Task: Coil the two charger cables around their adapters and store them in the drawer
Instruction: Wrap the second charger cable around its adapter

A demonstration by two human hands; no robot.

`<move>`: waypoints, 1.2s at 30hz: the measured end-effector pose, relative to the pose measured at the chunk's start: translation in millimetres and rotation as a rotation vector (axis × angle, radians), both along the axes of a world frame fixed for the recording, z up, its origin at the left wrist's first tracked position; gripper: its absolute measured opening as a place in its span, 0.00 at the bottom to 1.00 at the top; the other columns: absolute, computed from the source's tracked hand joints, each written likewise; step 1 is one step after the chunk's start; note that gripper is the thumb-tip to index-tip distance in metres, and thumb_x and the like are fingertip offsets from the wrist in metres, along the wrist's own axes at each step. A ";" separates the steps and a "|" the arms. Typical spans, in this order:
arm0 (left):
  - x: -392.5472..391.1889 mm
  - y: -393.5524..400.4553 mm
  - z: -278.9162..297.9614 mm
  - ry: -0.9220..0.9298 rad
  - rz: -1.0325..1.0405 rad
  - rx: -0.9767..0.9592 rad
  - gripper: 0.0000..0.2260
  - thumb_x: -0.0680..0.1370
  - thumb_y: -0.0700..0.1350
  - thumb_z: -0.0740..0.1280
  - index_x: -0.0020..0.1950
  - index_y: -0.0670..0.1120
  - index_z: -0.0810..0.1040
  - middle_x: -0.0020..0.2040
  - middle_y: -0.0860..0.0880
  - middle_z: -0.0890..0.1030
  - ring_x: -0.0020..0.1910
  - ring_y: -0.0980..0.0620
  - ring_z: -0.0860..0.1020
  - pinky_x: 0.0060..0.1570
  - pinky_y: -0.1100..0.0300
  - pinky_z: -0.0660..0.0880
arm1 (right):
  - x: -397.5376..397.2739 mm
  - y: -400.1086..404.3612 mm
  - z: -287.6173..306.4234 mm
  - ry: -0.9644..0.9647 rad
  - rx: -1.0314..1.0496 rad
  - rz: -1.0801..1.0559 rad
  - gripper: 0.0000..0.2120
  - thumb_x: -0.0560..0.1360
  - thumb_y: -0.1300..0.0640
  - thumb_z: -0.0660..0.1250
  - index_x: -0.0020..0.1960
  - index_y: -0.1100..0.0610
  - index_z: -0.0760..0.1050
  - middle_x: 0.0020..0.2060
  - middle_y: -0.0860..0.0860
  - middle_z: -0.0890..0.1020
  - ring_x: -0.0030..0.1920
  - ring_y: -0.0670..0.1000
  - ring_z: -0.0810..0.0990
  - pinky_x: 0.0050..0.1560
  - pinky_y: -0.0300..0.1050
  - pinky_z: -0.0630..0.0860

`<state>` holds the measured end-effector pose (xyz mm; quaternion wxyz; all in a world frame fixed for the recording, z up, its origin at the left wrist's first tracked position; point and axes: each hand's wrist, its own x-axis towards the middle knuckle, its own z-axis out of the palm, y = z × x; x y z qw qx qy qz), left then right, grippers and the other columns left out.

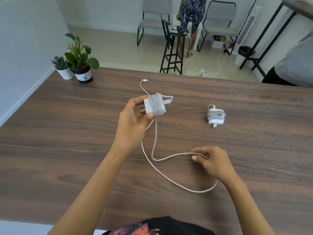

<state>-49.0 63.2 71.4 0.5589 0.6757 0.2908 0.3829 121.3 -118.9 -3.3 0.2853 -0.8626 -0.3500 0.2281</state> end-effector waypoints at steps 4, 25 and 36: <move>2.1 -5.1 -1.7 -0.005 -0.008 -0.033 0.18 0.75 0.29 0.65 0.60 0.47 0.71 0.53 0.56 0.76 0.46 0.67 0.80 0.46 0.68 0.78 | -4.2 1.3 -4.7 -0.048 0.034 0.004 0.09 0.69 0.58 0.74 0.49 0.51 0.83 0.42 0.47 0.81 0.44 0.47 0.78 0.41 0.18 0.64; 1.8 -3.4 -23.5 0.022 0.014 -0.046 0.19 0.73 0.30 0.68 0.60 0.45 0.73 0.58 0.49 0.79 0.52 0.60 0.80 0.52 0.62 0.77 | -78.0 57.3 31.0 0.977 0.539 0.056 0.10 0.70 0.54 0.67 0.47 0.61 0.79 0.43 0.56 0.85 0.46 0.54 0.84 0.53 0.44 0.79; 1.8 0.4 -47.2 0.099 0.157 0.121 0.23 0.68 0.35 0.74 0.58 0.52 0.75 0.56 0.48 0.80 0.48 0.60 0.80 0.51 0.69 0.75 | -66.7 29.6 65.1 -0.281 0.262 0.382 0.11 0.76 0.50 0.62 0.45 0.53 0.81 0.28 0.48 0.75 0.34 0.49 0.72 0.35 0.48 0.73</move>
